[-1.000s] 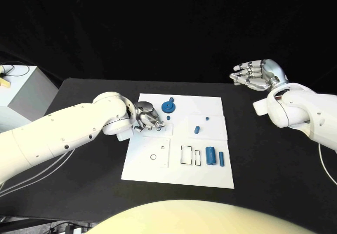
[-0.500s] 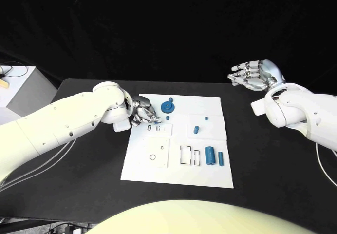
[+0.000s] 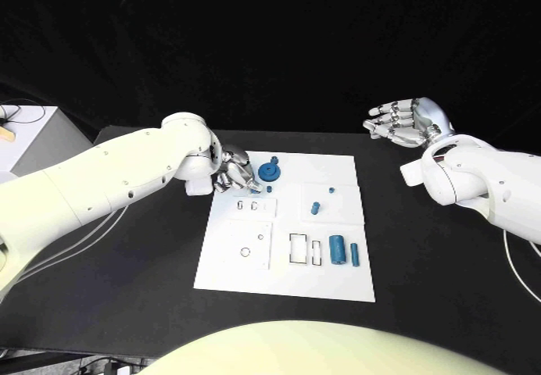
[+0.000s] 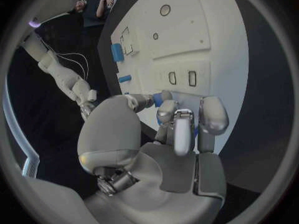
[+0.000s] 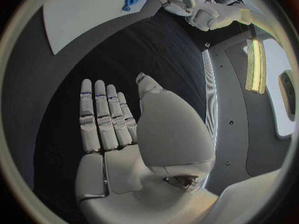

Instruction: Assemble the parts on the task board

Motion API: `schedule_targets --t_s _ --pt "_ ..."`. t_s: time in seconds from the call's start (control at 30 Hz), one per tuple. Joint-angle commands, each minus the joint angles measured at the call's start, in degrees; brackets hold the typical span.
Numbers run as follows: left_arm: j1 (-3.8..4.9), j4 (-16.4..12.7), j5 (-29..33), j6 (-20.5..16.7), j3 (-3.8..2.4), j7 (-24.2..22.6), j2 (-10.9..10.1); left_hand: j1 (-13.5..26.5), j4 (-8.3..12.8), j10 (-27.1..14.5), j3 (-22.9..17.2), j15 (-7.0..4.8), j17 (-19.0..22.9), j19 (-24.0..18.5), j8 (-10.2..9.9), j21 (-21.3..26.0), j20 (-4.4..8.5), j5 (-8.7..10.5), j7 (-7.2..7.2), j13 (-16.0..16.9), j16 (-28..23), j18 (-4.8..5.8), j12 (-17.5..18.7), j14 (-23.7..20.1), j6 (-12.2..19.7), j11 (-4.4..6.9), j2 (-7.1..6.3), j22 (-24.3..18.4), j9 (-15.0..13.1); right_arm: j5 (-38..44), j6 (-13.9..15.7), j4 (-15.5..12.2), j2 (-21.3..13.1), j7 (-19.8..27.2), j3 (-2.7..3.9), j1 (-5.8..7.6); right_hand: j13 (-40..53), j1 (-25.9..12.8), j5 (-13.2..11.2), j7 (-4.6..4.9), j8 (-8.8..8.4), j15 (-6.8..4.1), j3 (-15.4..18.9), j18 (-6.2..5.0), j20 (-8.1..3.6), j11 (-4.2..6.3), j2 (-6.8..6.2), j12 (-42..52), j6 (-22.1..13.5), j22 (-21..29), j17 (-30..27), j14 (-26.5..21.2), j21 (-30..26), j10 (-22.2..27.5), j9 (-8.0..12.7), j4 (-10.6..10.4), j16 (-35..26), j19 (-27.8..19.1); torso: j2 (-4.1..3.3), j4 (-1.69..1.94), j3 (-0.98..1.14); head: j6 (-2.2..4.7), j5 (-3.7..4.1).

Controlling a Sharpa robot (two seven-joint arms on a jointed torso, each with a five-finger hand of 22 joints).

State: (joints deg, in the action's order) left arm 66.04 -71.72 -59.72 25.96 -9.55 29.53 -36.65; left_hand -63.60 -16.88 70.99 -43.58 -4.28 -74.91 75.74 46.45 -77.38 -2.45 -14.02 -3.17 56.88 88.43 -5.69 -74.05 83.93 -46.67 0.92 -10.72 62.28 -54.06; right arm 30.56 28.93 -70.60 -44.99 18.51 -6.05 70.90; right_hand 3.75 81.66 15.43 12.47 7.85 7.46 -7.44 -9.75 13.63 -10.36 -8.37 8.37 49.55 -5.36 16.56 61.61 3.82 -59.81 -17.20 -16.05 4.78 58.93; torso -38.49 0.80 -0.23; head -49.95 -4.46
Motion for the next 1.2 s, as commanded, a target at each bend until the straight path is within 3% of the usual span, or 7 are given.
schedule_targets --t_s 0.03,0.1,0.33,0.53,0.63,1.2 --pt "1.13 0.8 -1.2 4.4 0.67 0.2 0.7 0.3 13.3 0.5 -12.9 0.24 -13.0 0.4 0.2 -0.4 0.1 -0.26 -0.03 0.1 0.3 0.23 -0.3 5.3 -0.4 -0.04 0.03 0.1 0.0 -0.1 -0.7 0.1 0.2 0.6 0.0 -0.09 -0.1 -0.5 0.3 1.53 -0.35 0.19 -0.3 -0.83 0.24 0.06 0.28 -0.4 0.4 0.0 -0.1 0.2 0.1 -0.5 0.1 -0.1 -0.3 0.1 0.05 0.06 0.06 0.18 -0.11" --pt "1.98 1.3 -1.3 4.8 1.51 0.2 1.3 0.3 13.3 0.5 -12.9 0.24 -13.0 0.4 0.2 -0.4 0.1 -0.26 -0.03 0.1 0.3 0.23 -0.3 5.3 -0.5 -0.03 0.02 0.2 0.0 -0.1 -0.8 0.1 0.3 0.6 -0.01 -0.16 -0.1 -0.5 0.3 1.53 -0.35 0.19 -0.3 -0.83 0.24 0.06 0.28 -0.4 0.4 0.0 -0.1 0.2 0.1 -0.5 0.1 -0.1 -0.3 0.1 0.05 0.09 -0.01 0.28 -0.09" --pt "3.5 1.9 -2.3 5.6 3.77 0.6 2.3 0.3 13.4 0.6 -13.0 0.23 -13.0 0.4 0.2 -0.4 0.1 -0.36 -0.01 0.2 0.3 0.23 -0.3 5.3 -0.6 -0.01 0.14 0.2 0.0 -0.1 -0.8 0.4 0.5 0.7 -0.01 -0.36 -0.1 -0.6 0.4 1.53 -0.37 0.19 -0.4 -0.83 0.24 0.06 0.29 -0.4 0.4 0.1 -0.1 0.2 0.1 -0.5 0.1 -0.2 -0.3 0.1 0.17 0.19 0.0 0.27 -0.08" --pt "4.0 1.5 -4.0 5.3 4.96 0.6 2.8 0.6 14.0 1.3 -13.0 0.13 -13.6 1.1 0.0 -1.1 0.16 -1.1 0.11 0.8 0.7 0.46 -0.6 5.5 -1.1 0.1 0.08 1.5 0.2 -0.1 -0.5 0.8 0.8 0.8 -0.01 -0.52 -0.1 -0.6 0.5 1.54 -0.39 0.2 -0.4 -0.83 0.24 0.05 0.32 -0.5 0.4 0.2 -0.2 0.3 0.1 -0.5 0.1 -0.2 -0.4 0.1 0.22 0.16 0.0 0.39 -0.2" --pt "4.11 1.4 -4.4 5.7 5.38 0.7 3.1 0.7 14.2 1.5 -13.0 0.1 -13.6 1.3 0.0 -1.3 0.18 -1.28 0.15 0.9 0.7 0.52 -0.7 5.5 -1.3 0.14 0.05 1.8 0.2 -0.1 -0.3 1.0 0.9 1.0 -0.01 -0.57 -0.1 -0.6 0.6 1.55 -0.41 0.2 -0.4 -0.83 0.24 0.04 0.34 -0.5 0.4 0.2 -0.2 0.2 0.1 -0.5 0.1 -0.2 -0.4 0.1 0.23 0.17 -0.07 0.46 -0.2" --pt "4.43 1.6 -5.0 6.9 7.06 1.3 4.2 1.0 14.4 1.8 -13.1 0.02 -13.7 1.6 -0.1 -1.5 0.25 -1.81 0.22 1.1 0.8 0.59 -0.8 5.6 -1.6 0.21 0.17 2.3 0.3 -0.1 0.1 1.6 1.5 1.5 -0.01 -0.7 -0.1 -0.6 0.9 1.58 -0.49 0.23 -0.5 -0.82 0.25 0.01 0.37 -0.7 0.3 0.3 -0.4 0.2 0.1 -0.4 0.1 -0.1 -0.5 0.1 0.02 0.18 -0.01 0.41 -0.36"
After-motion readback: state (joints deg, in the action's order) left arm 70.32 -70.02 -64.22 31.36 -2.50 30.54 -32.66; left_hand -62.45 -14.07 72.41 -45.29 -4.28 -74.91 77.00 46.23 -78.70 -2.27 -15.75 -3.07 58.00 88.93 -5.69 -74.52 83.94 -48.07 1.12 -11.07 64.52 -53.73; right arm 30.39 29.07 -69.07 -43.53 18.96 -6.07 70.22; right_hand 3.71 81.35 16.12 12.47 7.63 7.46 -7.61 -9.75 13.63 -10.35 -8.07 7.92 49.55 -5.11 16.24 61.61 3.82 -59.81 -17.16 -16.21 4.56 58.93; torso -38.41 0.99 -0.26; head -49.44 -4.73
